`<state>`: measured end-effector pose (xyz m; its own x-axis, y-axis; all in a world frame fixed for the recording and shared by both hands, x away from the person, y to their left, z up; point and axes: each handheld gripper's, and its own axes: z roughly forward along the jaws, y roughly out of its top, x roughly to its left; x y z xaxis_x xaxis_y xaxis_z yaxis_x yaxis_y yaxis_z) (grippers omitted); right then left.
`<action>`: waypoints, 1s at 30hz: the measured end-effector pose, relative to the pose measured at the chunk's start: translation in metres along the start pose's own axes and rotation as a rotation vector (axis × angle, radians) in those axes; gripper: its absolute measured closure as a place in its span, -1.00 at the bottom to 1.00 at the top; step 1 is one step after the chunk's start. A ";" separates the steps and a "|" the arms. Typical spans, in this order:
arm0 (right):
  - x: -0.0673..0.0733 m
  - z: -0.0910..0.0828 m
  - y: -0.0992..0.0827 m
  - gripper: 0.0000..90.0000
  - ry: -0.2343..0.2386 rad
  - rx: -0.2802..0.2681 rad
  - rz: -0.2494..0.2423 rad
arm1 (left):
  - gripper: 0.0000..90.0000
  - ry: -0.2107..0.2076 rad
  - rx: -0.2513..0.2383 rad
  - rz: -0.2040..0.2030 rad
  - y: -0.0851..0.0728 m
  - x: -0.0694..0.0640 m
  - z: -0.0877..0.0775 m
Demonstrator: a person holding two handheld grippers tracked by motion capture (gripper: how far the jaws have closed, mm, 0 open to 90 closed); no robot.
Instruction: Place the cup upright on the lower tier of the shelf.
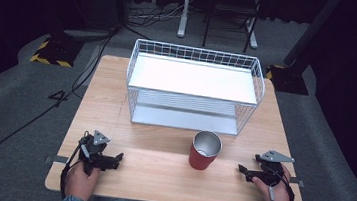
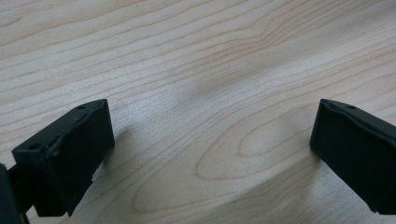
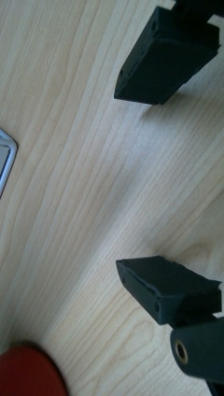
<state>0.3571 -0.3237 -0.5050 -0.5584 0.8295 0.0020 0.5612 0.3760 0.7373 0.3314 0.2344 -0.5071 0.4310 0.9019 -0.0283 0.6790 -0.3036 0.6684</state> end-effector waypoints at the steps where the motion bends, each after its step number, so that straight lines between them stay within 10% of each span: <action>1: -0.001 0.000 0.000 -0.65 -0.008 0.001 0.005 | -1.00 0.000 0.000 0.000 0.000 0.000 0.000; 13: 0.000 -0.002 -0.001 -0.59 0.001 -0.018 0.037 | -1.00 0.000 0.000 0.000 0.000 0.000 0.000; 30: 0.025 -0.036 0.017 -0.63 0.098 -0.249 -0.021 | -1.00 0.000 0.000 0.000 0.000 0.000 0.000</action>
<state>0.3307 -0.3114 -0.4674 -0.6316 0.7742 0.0412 0.3883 0.2699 0.8811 0.3314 0.2344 -0.5071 0.4310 0.9019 -0.0283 0.6790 -0.3035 0.6685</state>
